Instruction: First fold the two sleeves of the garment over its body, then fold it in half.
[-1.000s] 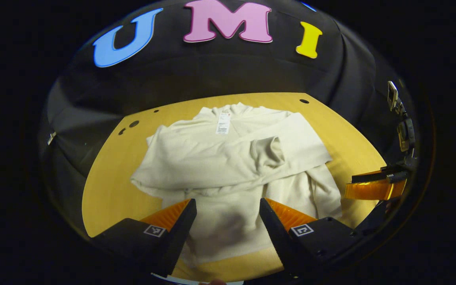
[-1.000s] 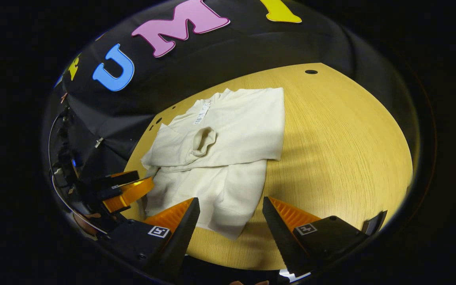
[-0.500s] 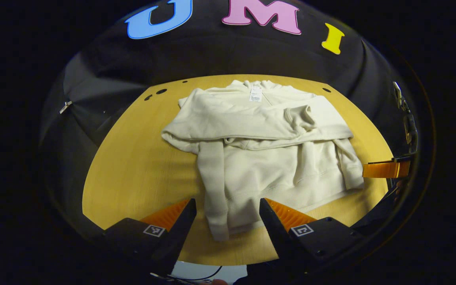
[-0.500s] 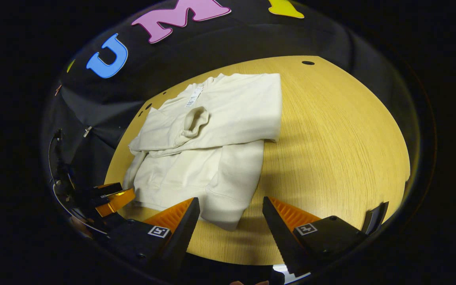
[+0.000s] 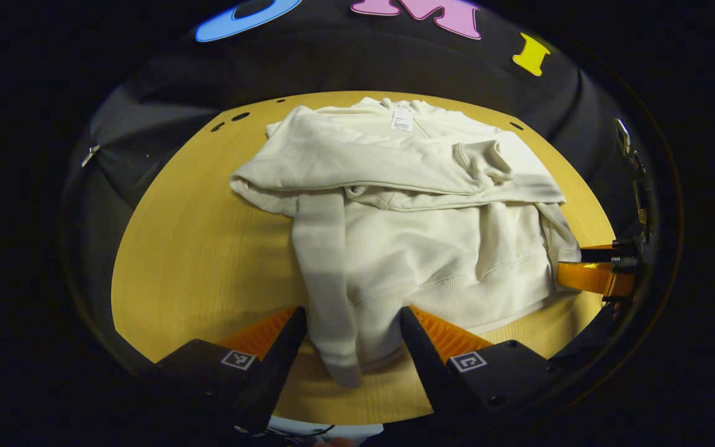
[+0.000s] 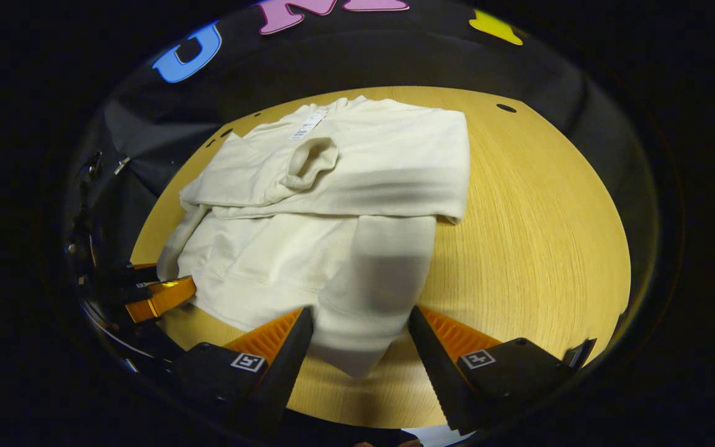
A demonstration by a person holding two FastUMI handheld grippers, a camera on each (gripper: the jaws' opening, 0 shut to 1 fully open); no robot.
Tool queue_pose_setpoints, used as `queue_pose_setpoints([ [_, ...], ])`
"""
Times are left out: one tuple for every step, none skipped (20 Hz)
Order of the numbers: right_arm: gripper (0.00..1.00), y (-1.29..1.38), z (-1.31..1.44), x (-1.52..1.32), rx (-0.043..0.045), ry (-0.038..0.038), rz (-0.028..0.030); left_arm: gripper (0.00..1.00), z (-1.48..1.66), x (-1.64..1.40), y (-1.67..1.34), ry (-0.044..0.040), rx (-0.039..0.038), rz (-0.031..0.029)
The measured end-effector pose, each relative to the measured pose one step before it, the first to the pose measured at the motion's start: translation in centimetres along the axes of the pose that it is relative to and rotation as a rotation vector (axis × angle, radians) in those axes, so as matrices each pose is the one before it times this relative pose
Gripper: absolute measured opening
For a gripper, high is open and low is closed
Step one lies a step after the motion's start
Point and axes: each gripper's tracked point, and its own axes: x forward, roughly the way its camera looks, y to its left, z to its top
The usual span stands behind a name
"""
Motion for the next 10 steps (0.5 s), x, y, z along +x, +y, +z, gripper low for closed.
queue_pose_setpoints([
  [0.97, -0.375, -0.280, -0.070, -0.03270, 0.01211, -0.02396, 0.99, -0.286, 0.245, -0.067, 0.00307, -0.00968, 0.00359],
  [0.87, 0.686, 0.000, 0.260, -0.00252, 0.00383, 0.02204, 0.98, -0.004, 0.047, -0.513, -0.00659, 0.01684, -0.00525],
  [0.79, 0.662, -0.095, -0.070, 0.01079, 0.01361, 0.02003, 0.88, -0.021, -0.168, -0.681, 0.01132, 0.02804, -0.01337],
  [0.61, 0.545, -0.070, 0.135, 0.02496, 0.01689, 0.02893, 0.78, 0.140, 0.069, -0.885, 0.00473, 0.01639, -0.02561],
  [0.48, 0.132, -0.094, 0.029, 0.02706, 0.01437, 0.01345, 0.57, 0.152, 0.039, -0.650, 0.00353, 0.01220, -0.01550],
  [0.30, 0.112, -0.043, 0.101, 0.00827, 0.02009, 0.01907, 0.36, 0.031, -0.038, -0.174, 0.00450, 0.00636, -0.00639],
  [0.26, 0.157, -0.014, -0.174, -0.00247, 0.00967, 0.02112, 0.27, 0.114, 0.118, 0.049, 0.00490, 0.00657, -0.01969],
  [0.22, 0.045, -0.125, 0.084, 0.00081, 0.01854, 0.00933, 0.23, 0.008, 0.000, 0.022, 0.00549, -0.00044, -0.02948],
  [0.17, -0.110, -0.032, -0.228, -0.00910, 0.00795, 0.01013, 0.17, 0.027, -0.074, -0.016, 0.01369, -0.01135, -0.03277],
  [0.18, -0.013, 0.010, -0.107, -0.00762, 0.00472, 0.00312, 0.15, -0.091, -0.214, 0.116, 0.01358, -0.00975, -0.03393],
])
